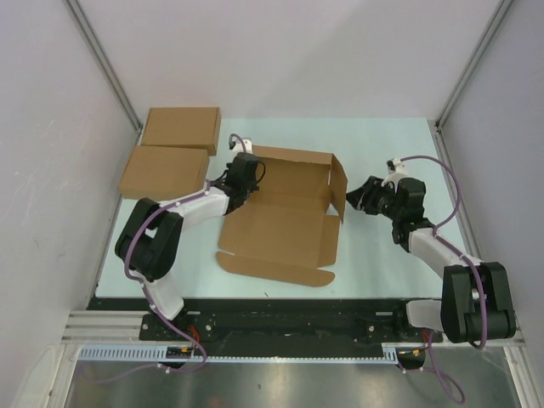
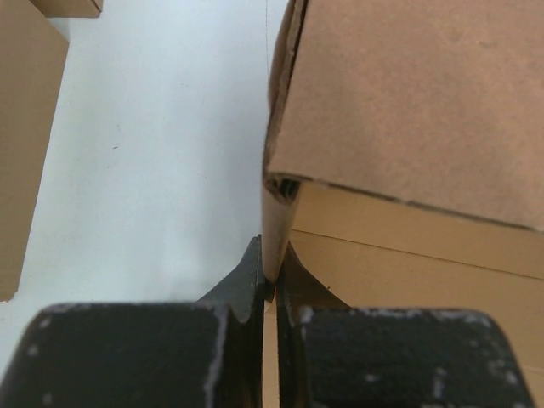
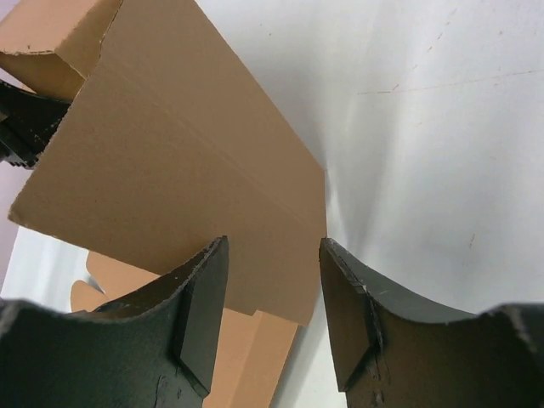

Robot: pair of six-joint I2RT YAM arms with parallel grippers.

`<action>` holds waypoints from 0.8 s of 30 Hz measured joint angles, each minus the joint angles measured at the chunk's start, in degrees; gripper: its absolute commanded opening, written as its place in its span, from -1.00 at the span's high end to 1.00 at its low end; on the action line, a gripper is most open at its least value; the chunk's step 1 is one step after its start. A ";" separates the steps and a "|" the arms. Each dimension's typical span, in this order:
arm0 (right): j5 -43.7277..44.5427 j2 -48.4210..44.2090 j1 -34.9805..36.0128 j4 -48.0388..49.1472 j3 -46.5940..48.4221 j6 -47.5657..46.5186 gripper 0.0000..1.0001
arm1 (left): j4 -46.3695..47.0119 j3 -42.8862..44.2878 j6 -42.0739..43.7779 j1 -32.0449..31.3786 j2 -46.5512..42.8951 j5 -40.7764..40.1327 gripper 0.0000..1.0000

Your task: Fold the paper box

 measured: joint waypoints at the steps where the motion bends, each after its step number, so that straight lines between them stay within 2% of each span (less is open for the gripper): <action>1: -0.24 0.59 -0.09 0.52 0.00 0.22 -0.05 | 0.02 -0.07 -0.04 0.09 -0.07 0.02 0.99; 15: -3.39 11.85 -0.17 11.32 0.50 2.19 -0.06 | 3.87 -2.71 0.59 0.22 -0.87 0.20 1.00; 24: -6.14 16.26 3.96 13.14 6.56 2.08 -0.06 | 4.28 -2.86 1.03 0.35 -0.87 0.22 1.00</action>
